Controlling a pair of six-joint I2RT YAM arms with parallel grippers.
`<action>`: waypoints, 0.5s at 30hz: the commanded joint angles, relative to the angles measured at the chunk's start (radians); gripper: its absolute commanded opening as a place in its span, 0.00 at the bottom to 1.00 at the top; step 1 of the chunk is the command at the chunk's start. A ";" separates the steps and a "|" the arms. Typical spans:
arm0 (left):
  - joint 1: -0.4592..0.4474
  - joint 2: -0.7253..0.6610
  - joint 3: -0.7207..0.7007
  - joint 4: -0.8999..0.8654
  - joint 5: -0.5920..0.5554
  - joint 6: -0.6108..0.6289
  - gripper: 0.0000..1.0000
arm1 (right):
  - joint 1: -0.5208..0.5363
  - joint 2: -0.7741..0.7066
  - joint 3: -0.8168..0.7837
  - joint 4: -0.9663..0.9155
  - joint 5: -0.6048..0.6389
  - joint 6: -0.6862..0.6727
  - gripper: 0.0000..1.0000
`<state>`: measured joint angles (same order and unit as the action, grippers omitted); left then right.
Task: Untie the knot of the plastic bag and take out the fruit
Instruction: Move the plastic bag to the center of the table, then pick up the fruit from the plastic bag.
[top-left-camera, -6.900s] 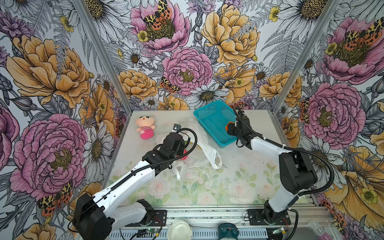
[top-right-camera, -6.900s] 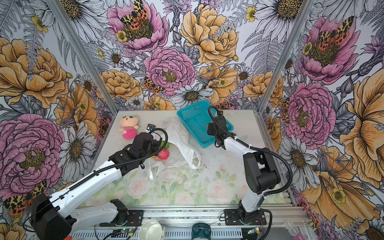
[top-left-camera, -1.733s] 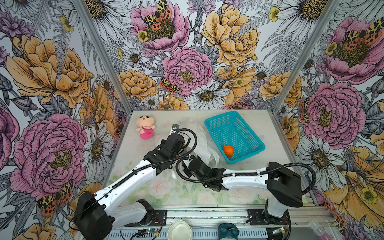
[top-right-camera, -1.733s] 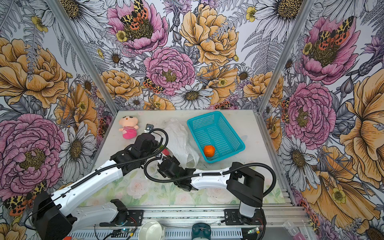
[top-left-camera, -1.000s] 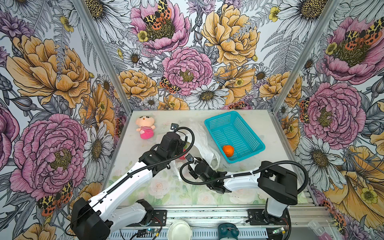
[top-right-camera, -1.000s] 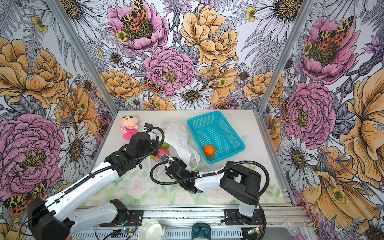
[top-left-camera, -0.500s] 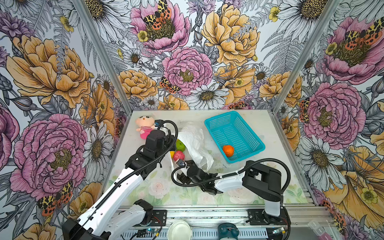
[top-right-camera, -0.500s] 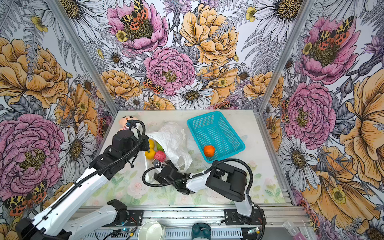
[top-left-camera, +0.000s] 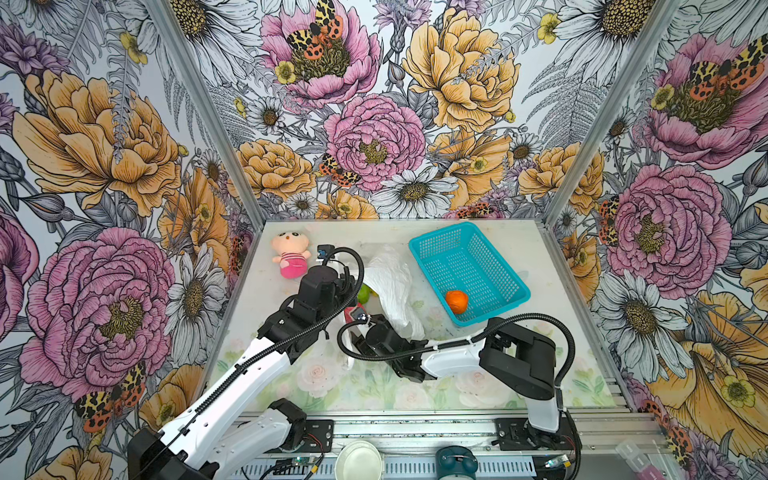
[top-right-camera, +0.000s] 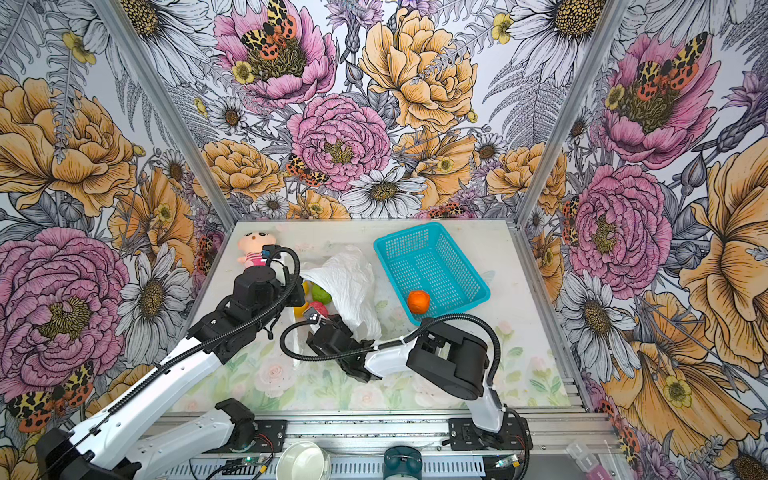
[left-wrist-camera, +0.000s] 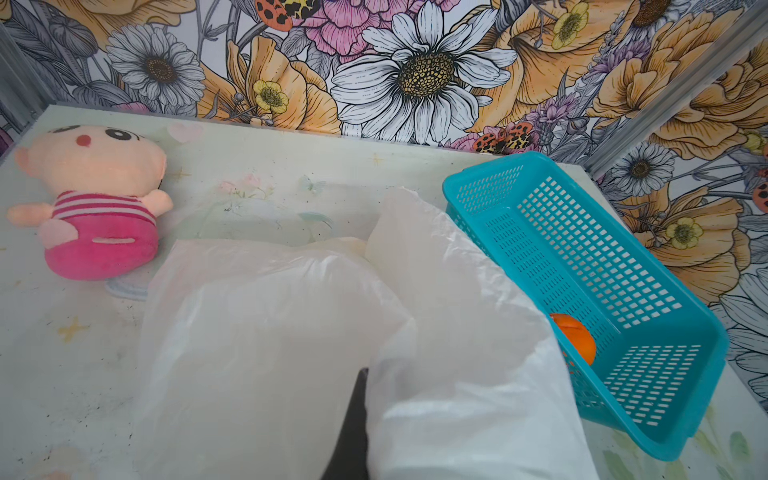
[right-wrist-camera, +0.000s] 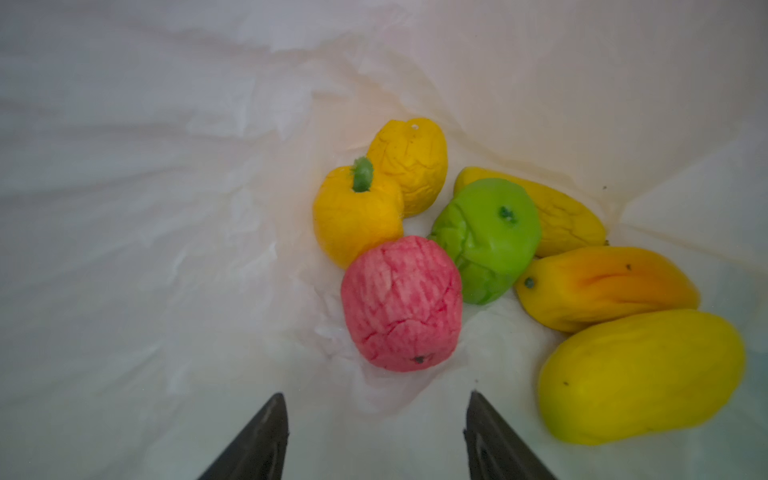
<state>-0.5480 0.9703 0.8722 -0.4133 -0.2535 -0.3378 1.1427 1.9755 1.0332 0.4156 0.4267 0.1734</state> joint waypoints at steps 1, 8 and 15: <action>-0.005 -0.009 0.003 0.028 -0.014 0.020 0.00 | -0.026 -0.006 0.030 -0.041 0.051 0.056 0.61; -0.015 -0.008 0.008 0.027 0.011 0.016 0.00 | -0.052 0.088 0.134 -0.080 -0.029 0.065 0.85; -0.026 -0.021 0.007 0.027 0.005 0.018 0.00 | -0.084 0.210 0.248 -0.108 -0.070 0.087 0.92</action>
<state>-0.5655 0.9699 0.8722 -0.4133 -0.2527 -0.3370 1.0779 2.1357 1.2335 0.3412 0.3759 0.2310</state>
